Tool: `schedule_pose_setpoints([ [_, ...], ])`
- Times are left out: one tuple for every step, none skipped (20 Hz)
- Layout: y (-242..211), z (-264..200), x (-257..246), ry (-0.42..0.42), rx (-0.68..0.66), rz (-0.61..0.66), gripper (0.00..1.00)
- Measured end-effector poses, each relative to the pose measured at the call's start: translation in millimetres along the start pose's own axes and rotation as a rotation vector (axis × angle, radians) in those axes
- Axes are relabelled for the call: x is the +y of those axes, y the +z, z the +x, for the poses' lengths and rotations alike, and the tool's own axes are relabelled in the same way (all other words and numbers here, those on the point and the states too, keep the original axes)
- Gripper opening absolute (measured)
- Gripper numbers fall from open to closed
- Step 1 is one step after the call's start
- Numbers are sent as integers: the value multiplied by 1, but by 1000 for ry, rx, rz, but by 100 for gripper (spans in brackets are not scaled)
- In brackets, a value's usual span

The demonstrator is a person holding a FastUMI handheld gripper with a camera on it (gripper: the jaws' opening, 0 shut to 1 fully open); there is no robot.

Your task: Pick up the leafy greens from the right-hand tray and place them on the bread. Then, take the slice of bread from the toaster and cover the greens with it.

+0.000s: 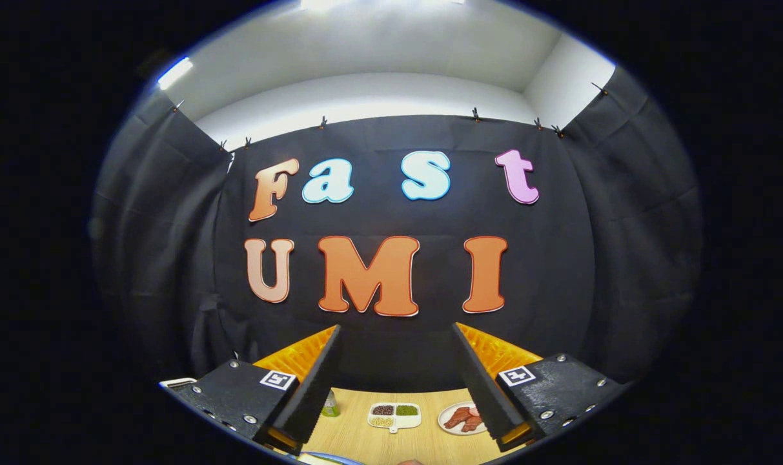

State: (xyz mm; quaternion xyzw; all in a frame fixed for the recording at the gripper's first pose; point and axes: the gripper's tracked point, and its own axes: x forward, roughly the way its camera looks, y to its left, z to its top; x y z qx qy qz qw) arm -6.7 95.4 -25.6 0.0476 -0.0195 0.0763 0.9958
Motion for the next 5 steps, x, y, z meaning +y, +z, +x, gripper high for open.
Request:
schedule_pose_setpoints([
  [2,0,-1,-2,-8,-5,98],
  [4,0,0,-2,-18,-9,98],
  [7,1,0,-1,-27,-14,98],
  [8,1,1,2,-34,-20,98],
  [9,1,1,1,-37,-27,98],
])
